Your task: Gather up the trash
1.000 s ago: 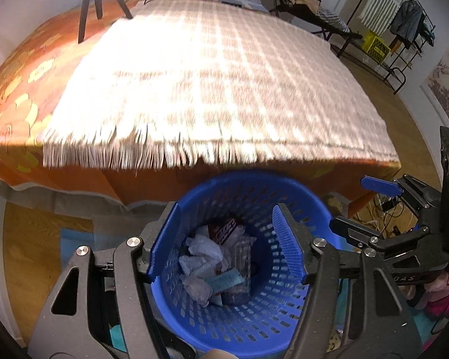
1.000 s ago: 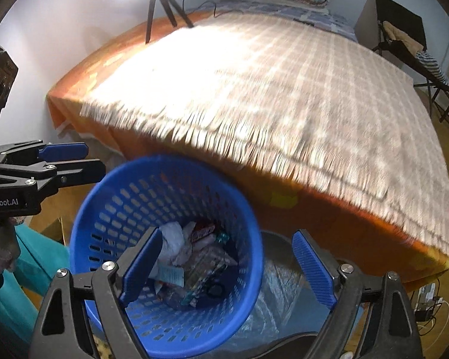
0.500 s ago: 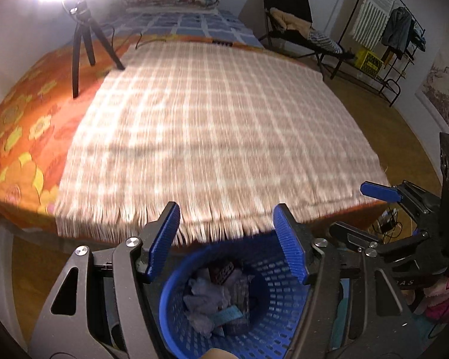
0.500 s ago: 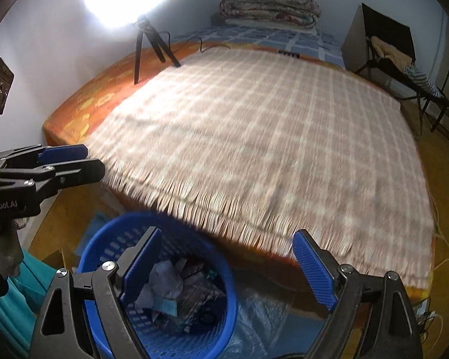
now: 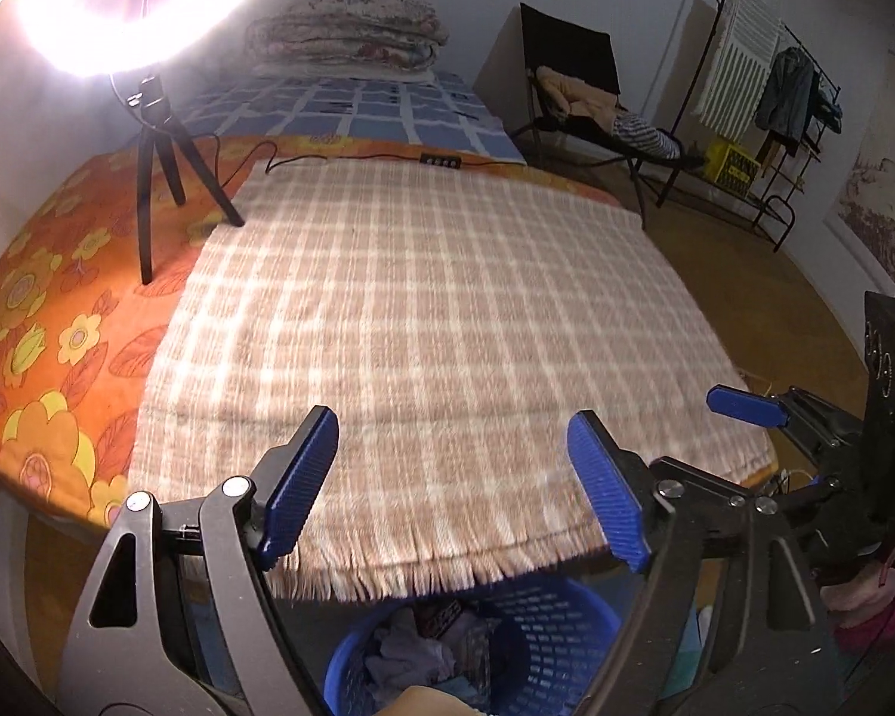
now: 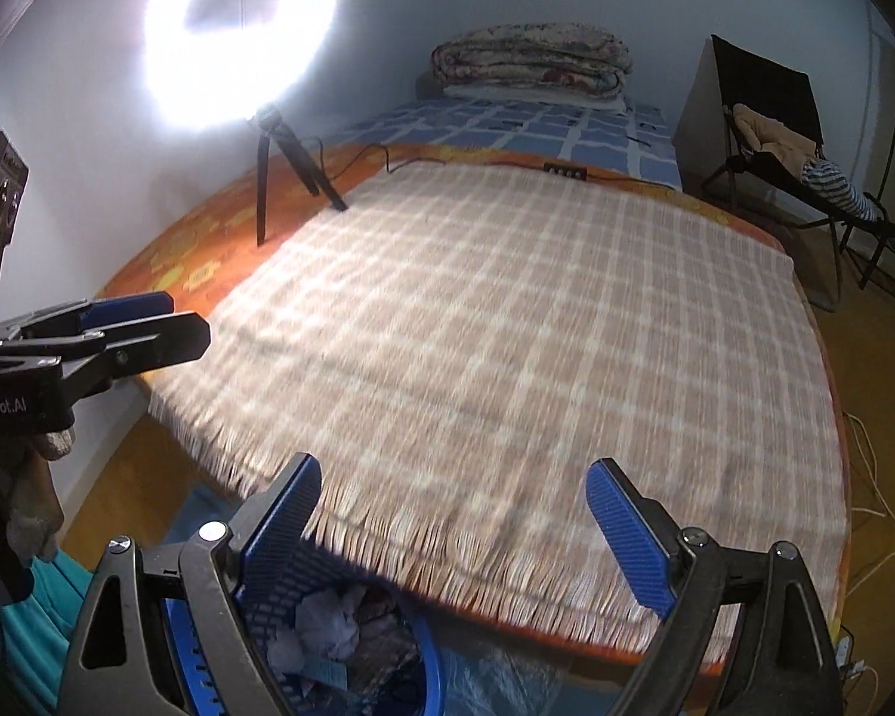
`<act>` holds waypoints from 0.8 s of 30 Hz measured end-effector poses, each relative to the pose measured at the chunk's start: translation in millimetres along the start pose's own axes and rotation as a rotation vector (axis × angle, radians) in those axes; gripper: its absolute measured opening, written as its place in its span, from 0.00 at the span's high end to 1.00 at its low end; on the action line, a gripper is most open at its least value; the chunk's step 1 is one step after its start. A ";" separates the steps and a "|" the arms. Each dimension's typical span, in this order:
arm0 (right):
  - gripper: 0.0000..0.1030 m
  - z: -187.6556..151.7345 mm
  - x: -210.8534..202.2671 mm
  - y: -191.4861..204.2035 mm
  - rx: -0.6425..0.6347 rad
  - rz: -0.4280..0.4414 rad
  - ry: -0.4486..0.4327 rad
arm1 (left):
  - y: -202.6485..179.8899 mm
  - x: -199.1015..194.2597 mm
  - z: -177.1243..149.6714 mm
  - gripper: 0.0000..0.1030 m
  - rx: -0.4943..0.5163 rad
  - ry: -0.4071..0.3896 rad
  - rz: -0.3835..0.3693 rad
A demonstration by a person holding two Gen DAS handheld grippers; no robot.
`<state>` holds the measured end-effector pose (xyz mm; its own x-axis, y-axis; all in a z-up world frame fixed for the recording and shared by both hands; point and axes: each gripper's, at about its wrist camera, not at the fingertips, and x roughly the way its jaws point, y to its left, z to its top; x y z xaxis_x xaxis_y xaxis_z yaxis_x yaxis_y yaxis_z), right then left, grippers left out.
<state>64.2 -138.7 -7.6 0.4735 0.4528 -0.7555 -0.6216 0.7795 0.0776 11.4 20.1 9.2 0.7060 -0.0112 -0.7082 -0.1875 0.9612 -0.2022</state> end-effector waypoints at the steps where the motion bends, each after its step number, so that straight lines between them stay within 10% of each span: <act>1: 0.11 2.1 1.1 -1.5 0.001 -0.001 -0.006 | -1.3 1.1 2.6 0.21 0.004 -0.004 0.000; 24: 0.10 8.9 21.9 -35.0 0.111 -0.003 -0.037 | -21.4 11.0 14.9 0.18 0.077 -0.031 0.051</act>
<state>101.9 -152.2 -21.1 0.4990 0.4645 -0.7316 -0.5481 0.8231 0.1487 33.3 3.5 15.9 0.7176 0.0459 -0.6950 -0.1714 0.9788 -0.1124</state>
